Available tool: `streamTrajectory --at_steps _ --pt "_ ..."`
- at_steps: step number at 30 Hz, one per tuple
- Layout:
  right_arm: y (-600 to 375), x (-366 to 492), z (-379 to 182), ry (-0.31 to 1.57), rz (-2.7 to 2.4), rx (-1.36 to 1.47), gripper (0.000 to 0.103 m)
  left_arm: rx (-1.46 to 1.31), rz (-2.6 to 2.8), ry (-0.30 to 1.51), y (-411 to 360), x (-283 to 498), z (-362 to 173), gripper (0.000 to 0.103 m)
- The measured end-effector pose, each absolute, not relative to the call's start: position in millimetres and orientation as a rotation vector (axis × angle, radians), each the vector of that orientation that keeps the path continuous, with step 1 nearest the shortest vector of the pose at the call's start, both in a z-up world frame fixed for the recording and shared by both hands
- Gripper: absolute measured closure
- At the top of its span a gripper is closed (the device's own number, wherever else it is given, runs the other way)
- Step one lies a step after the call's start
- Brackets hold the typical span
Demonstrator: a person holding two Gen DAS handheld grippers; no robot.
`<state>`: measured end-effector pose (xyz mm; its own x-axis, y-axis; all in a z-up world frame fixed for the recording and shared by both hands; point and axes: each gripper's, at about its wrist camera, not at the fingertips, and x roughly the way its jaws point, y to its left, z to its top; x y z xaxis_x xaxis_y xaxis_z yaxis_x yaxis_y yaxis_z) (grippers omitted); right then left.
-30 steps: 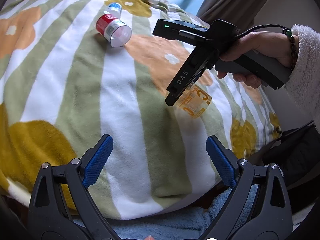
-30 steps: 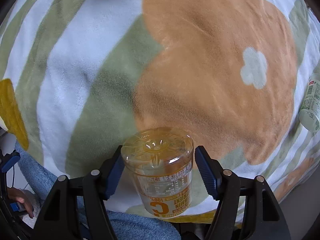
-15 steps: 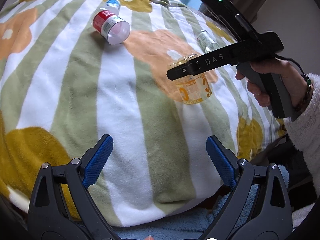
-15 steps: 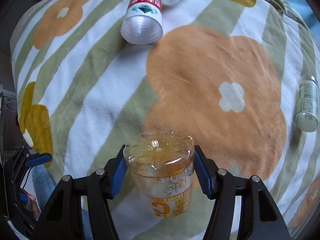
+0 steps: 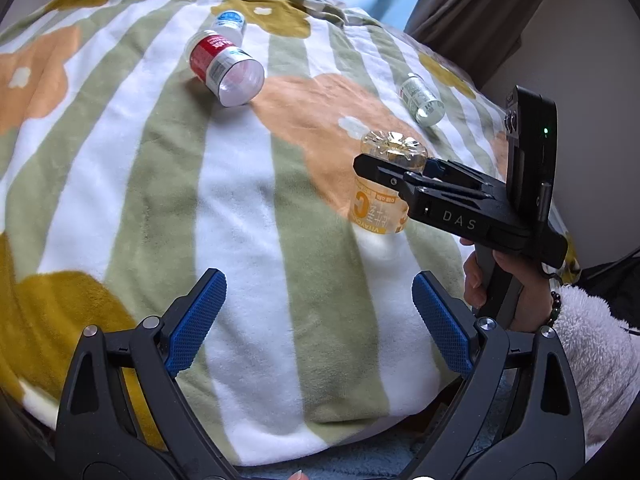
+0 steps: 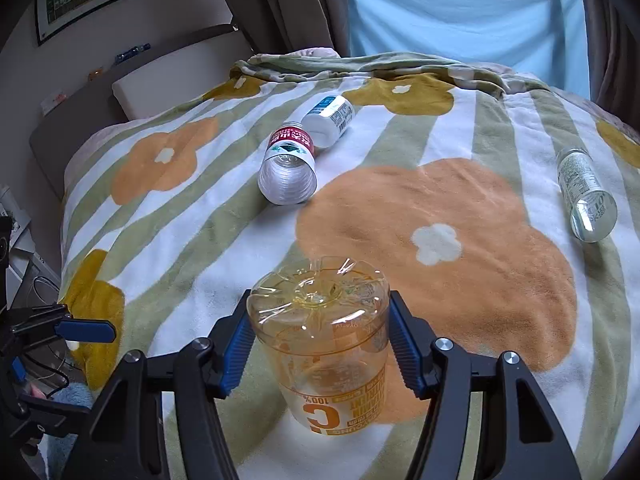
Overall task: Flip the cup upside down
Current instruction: 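Turn the cup bottom-up with the right tool and lower it onto the bed, then open the right tool and pull it back from the cup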
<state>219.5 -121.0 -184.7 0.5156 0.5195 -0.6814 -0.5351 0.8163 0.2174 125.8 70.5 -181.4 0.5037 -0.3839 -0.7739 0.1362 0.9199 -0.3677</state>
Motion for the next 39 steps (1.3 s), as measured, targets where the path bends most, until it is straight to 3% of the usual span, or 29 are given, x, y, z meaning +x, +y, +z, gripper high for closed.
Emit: streamTrajectory --at_steps 29,30,32,34,36,39 --pt "-121.6 183.3 -204.6 0.711 0.577 -0.132 0.045 -0.291 -0.305 0.956 74.7 122.7 -177.8 0.009" --pt "-121.8 183.9 -204.8 0.713 0.578 -0.131 0.042 -0.291 -0.305 0.956 74.6 122.8 -177.8 0.009" --pt "-123.3 183.8 -203.8 0.705 0.565 -0.123 0.028 -0.288 -0.303 0.957 74.5 122.7 -177.6 0.009" --pt "-125.7 184.6 -203.9 0.7 0.561 -0.102 0.006 -0.285 -0.3 0.957 75.0 122.6 -177.4 0.009" --pt "-127.7 185.1 -203.7 0.694 0.56 -0.087 0.001 -0.286 -0.298 0.957 75.3 122.0 -177.5 0.009" --pt "-128.1 187.1 -205.2 0.704 0.563 -0.086 0.001 -0.289 -0.291 0.959 76.7 121.1 -178.0 0.009"
